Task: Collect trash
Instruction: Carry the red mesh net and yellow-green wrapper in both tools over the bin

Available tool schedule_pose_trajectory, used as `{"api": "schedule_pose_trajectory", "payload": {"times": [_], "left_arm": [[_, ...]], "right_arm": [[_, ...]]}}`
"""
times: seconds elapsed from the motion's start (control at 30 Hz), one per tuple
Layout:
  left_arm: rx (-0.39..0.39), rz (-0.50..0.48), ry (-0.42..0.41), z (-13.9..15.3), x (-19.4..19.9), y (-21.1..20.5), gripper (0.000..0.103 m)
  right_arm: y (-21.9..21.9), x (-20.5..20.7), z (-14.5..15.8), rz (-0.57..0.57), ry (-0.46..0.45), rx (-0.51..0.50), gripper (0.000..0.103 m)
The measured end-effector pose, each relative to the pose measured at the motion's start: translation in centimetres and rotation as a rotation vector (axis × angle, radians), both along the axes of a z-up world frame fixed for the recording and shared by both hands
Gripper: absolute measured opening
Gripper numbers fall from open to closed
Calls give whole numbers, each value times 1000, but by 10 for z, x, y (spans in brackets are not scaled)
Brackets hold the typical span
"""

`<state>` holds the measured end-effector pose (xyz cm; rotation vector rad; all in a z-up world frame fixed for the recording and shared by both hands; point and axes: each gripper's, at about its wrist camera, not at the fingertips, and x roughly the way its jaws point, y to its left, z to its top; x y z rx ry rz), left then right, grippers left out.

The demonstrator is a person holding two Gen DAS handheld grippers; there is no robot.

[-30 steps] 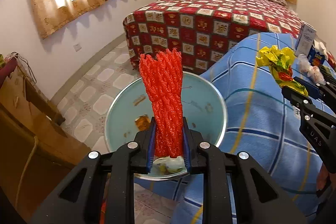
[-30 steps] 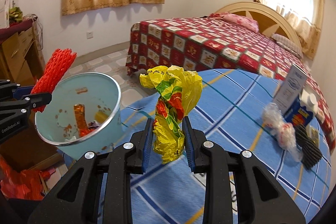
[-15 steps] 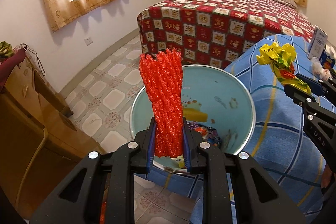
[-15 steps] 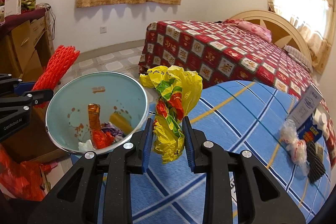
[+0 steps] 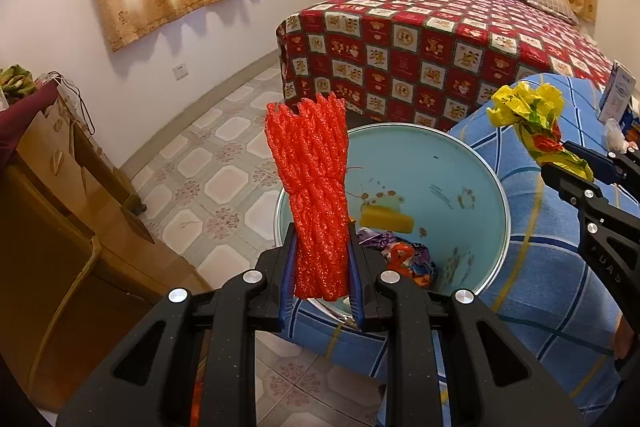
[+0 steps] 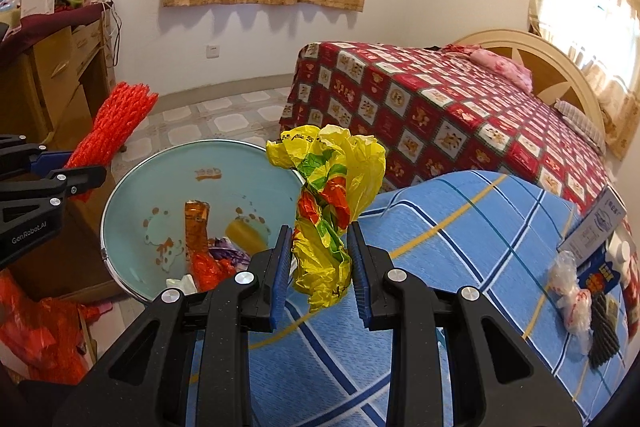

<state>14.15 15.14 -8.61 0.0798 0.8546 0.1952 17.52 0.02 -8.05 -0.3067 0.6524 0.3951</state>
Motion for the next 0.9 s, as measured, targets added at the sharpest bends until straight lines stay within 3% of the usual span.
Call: {"api": "schedule_pose_trajectory", "payload": {"times": [0.9], "left_arm": [[12,45,-7,-3,2,13,22]], "right_arm": [[19,8,-7,49,20,-26,28]]}}
